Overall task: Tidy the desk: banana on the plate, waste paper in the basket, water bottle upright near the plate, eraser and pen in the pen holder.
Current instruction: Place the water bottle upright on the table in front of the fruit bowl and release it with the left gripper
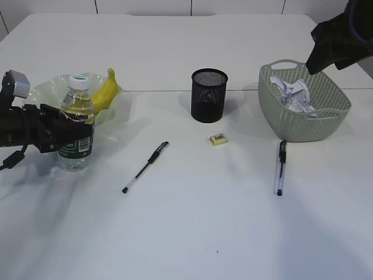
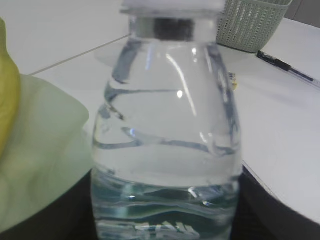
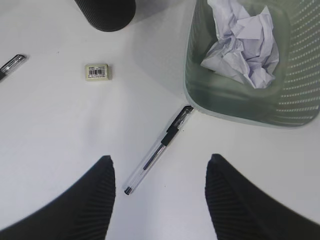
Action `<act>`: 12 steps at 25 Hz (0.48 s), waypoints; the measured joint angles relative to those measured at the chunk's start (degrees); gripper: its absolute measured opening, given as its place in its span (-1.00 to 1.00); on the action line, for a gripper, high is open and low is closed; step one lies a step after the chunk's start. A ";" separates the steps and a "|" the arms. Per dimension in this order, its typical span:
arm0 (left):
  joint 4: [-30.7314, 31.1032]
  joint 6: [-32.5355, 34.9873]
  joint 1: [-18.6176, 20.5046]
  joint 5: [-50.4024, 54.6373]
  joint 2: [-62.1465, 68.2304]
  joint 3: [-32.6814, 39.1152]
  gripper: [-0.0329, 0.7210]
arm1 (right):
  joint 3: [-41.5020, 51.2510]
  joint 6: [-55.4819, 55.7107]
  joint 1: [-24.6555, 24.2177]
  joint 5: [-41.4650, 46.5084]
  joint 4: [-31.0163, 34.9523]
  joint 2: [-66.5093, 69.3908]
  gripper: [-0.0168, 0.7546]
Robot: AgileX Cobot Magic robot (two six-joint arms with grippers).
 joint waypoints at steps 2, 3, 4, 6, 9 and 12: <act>-0.14 0.27 0.00 0.00 0.23 0.00 0.24 | 0.00 0.00 0.00 -0.26 0.00 0.00 0.16; -0.19 0.44 0.00 0.00 0.23 0.00 0.24 | 0.00 0.00 0.00 -0.24 0.00 0.00 0.16; -0.28 0.67 0.00 0.00 0.23 0.00 0.24 | 0.00 0.00 0.00 -0.24 0.00 0.00 0.16; -0.32 0.90 0.00 0.00 0.23 0.00 0.24 | 0.00 0.00 0.00 -0.24 0.00 0.00 0.16; -0.32 1.09 0.00 0.00 0.23 0.00 0.24 | 0.00 0.00 0.00 -0.24 0.00 0.00 0.16; -0.42 1.14 0.00 0.00 0.23 0.00 0.24 | 0.00 0.00 0.00 -0.24 0.09 0.00 0.16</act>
